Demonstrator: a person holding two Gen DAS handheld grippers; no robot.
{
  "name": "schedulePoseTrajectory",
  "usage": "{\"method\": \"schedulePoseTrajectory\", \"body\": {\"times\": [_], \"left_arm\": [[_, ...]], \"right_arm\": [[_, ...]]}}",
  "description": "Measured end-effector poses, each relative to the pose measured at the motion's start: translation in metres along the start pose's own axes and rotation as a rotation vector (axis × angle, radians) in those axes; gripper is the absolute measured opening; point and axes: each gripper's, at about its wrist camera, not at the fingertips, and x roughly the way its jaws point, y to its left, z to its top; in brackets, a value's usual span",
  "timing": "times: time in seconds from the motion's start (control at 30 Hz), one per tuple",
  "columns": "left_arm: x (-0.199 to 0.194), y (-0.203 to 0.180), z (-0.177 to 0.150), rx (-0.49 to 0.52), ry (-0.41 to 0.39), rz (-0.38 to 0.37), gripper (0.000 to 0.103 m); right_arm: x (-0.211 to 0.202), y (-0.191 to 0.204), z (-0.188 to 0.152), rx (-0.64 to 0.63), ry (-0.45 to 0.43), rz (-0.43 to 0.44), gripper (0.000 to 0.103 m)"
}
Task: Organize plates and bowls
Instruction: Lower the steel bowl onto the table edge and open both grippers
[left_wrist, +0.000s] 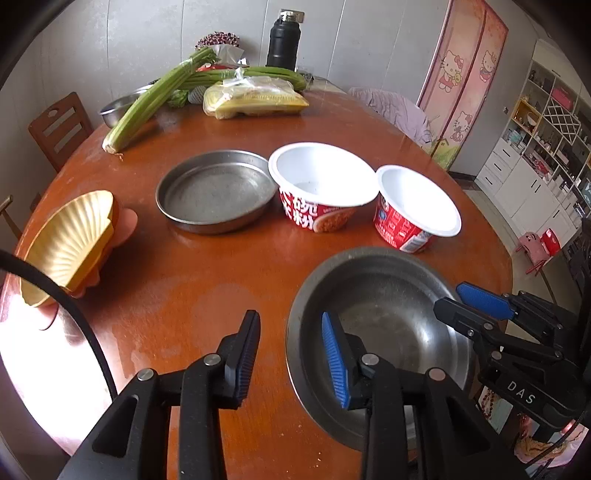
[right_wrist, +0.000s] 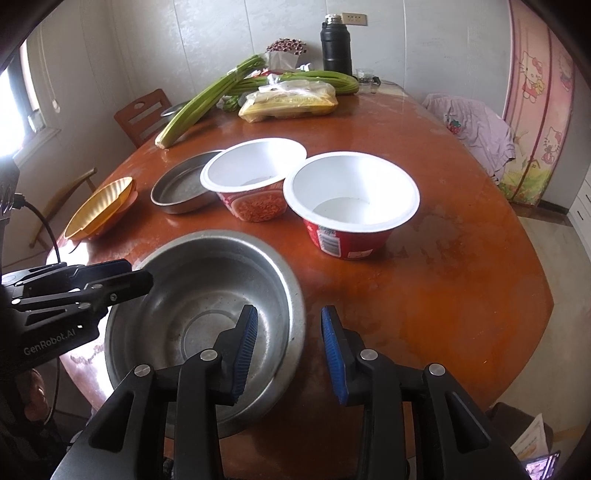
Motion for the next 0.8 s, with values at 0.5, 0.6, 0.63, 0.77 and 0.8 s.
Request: {"method": "schedulePoseTrajectory", "body": {"times": [0.5,0.6,0.63,0.77,0.8], "left_arm": [[-0.009,-0.029,0.037,0.050,-0.041,-0.040,0.043],[-0.008,-0.035,0.041,0.060,-0.037,-0.049,0.043],[-0.007,-0.037,0.043,0.063,-0.036,-0.054,0.043],[-0.004,-0.045,0.050,0.082,-0.031,-0.062,0.044],[-0.003,-0.046,0.052,0.080,-0.025,-0.076,0.044]], "right_arm": [[-0.014,-0.023,0.024,0.033,-0.056,-0.036,0.037],[-0.015,-0.026,0.026,0.037,-0.059,-0.040,0.037],[-0.015,-0.027,0.027,0.039,-0.061,-0.041,0.038],[-0.015,-0.032,0.030,0.051,-0.067,-0.047,0.038],[-0.016,-0.034,0.031,0.054,-0.071,-0.045,0.038]]}}
